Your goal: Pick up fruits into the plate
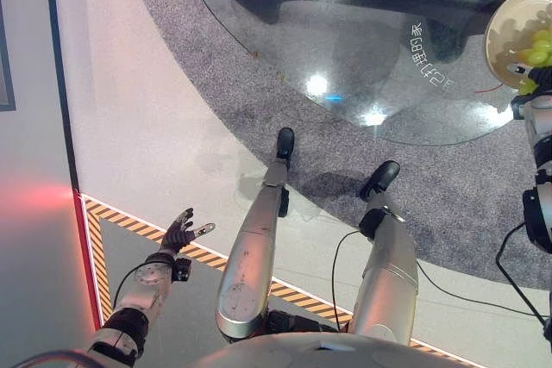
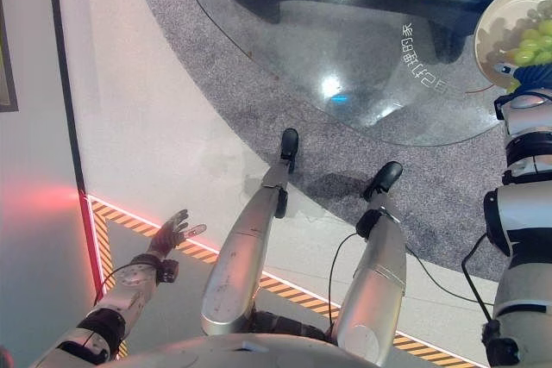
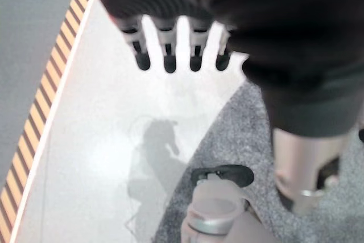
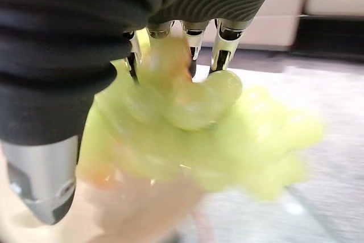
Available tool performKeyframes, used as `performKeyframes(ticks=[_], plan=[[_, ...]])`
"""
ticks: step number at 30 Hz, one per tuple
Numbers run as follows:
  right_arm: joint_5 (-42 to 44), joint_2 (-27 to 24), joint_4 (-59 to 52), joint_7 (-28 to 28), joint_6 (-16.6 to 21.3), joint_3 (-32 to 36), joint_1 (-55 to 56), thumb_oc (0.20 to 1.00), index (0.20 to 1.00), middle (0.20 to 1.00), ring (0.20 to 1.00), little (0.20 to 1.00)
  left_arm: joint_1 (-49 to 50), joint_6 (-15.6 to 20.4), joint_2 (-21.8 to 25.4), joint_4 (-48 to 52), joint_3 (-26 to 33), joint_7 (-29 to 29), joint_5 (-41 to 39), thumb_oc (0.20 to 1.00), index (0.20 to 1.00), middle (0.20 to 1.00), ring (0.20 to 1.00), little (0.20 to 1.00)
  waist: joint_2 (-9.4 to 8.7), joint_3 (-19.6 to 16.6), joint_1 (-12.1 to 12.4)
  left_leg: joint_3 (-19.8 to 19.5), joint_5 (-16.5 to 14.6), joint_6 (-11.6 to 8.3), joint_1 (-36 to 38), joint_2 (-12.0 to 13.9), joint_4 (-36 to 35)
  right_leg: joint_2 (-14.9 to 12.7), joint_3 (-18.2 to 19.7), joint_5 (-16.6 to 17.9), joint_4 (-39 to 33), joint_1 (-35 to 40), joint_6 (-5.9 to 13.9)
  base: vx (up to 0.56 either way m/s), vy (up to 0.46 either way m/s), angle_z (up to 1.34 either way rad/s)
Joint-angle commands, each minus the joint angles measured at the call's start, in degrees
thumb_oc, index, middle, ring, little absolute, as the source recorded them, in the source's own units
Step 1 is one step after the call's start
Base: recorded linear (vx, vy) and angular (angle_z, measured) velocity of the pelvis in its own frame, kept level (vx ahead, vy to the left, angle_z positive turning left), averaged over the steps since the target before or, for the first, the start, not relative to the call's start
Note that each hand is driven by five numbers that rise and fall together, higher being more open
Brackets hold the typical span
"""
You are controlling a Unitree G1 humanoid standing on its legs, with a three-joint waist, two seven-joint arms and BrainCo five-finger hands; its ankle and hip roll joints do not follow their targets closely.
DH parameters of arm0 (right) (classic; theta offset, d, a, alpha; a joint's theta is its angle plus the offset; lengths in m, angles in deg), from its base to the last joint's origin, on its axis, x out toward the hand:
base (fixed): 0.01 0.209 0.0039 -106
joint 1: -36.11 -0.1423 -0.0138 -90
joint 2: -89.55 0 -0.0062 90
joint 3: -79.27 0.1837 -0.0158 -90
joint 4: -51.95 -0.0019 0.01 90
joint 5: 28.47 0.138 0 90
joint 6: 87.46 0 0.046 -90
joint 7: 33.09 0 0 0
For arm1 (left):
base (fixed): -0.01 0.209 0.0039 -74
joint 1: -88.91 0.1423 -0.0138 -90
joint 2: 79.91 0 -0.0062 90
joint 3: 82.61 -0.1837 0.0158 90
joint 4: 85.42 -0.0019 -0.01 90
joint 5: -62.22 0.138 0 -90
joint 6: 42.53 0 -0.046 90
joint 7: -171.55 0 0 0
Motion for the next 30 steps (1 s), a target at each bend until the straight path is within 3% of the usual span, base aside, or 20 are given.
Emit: performKeyframes(ticks=[1, 6, 7, 9, 14, 19, 25, 30], plan=[[0.2, -6.5, -5.8, -0.1, 6.0, -3.2, 1.0, 1.0, 1.0, 1.0, 1.0, 1.0, 6.1, -1.8, 1.1, -2.8, 0.6, 2.8, 2.2, 1.0, 1.0, 1.0, 1.0, 1.0, 3.7, -1.7, -1.5, -1.9, -7.4, 1.03, 1.6, -4.7, 1.2, 6.3, -1.5, -8.2, 3.9, 2.5, -1.78, -0.04, 0.042, -0.02], [5.3, -3.5, -10.2, 5.8, 7.6, -2.0, 4.3, 1.0, 1.0, 1.0, 1.0, 1.0, 4.6, -3.8, 0.3, -6.7, 2.1, 4.6, 4.5, 1.0, 1.0, 1.0, 1.0, 1.0, 2.09, -1.7, -2.2, -1.8, -7.7, 0.74, 5.4, -4.2, -0.2, 7.2, -1.5, -8.1, 2.1, 5.9, -1.83, -0.07, 0.013, -0.04], [6.4, -2.9, -10.5, 6.3, 7.6, -1.4, 4.7, 1.0, 1.0, 1.0, 1.0, 1.0, 3.7, -4.1, 0.2, -8.0, 2.8, 4.9, 5.2, 1.0, 1.0, 1.0, 1.0, 1.0, 1.8, -1.7, -2.3, -1.6, -6.0, 1.05, 5.1, -4.0, -0.7, 7.3, -2.4, -6.2, 1.1, 5.9, -2.38, -0.13, 0.021, -0.02], [7.5, -1.7, -10.5, 7.2, 8.1, 0.0, 6.9, 1.0, 1.0, 1.0, 1.0, 1.0, 3.0, -5.4, -0.1, -9.8, 3.5, 5.4, 6.2, 1.0, 1.0, 1.0, 1.0, 1.0, 0.95, -1.7, -2.5, -1.6, -6.3, 0.97, 7.4, -3.8, -1.1, 7.5, -2.5, -6.2, 0.4, 8.3, -2.35, -0.08, -0.002, -0.04], [7.3, 1.7, -9.8, 6.6, 7.9, 2.6, 11.6, 1.0, 1.0, 1.0, 1.0, 1.0, 1.1, -7.3, -0.4, -13.6, 4.5, 5.8, 7.0, 1.0, 1.0, 1.0, 1.0, 1.0, -0.74, -1.7, -3.5, -1.1, -6.8, 0.69, 14.8, -2.8, -3.4, 8.2, -2.3, -6.0, -2.4, 15.5, -1.91, -0.04, 0.0, -0.02], [7.6, 7.9, -15.0, 4.9, 9.7, 5.4, 20.3, 1.0, 1.0, 1.0, 1.0, 1.0, -0.4, -5.9, -1.7, -17.9, 6.7, 5.1, 6.4, 1.0, 1.0, 1.0, 1.0, 1.0, -2.4, -2.2, -5.8, 0.2, -6.9, -0.27, 25.1, -0.9, -8.1, 8.4, -1.1, -5.2, -7.8, 25.8, -0.94, -0.01, 0.045, -0.07], [4.2, 18.8, -16.5, 8.0, 12.4, 6.6, 40.3, 1.0, 1.0, 1.0, 1.0, 1.0, -1.2, -5.1, -4.4, -21.2, 7.4, 5.1, 9.4, 1.0, 1.0, 1.0, 1.0, 1.0, -5.45, -11.3, -9.1, 3.0, -6.8, -0.97, 33.7, 1.1, -13.2, 7.3, -1.0, -2.8, -15.2, 35.2, 0.65, 0.06, 0.029, -0.16], [0.6, 24.2, -13.5, 11.0, 13.6, 7.3, 51.1, 1.0, 1.0, 1.0, 1.0, 1.0, -1.2, -6.7, -5.9, -21.7, 7.4, 3.2, 9.6, 1.0, 1.0, 1.0, 1.0, 1.0, -6.11, -17.2, -11.0, 6.8, -6.4, -1.74, 38.8, 3.0, -16.5, 6.5, -1.4, -1.3, -19.3, 39.9, 2.04, 0.07, 0.005, -0.19]])
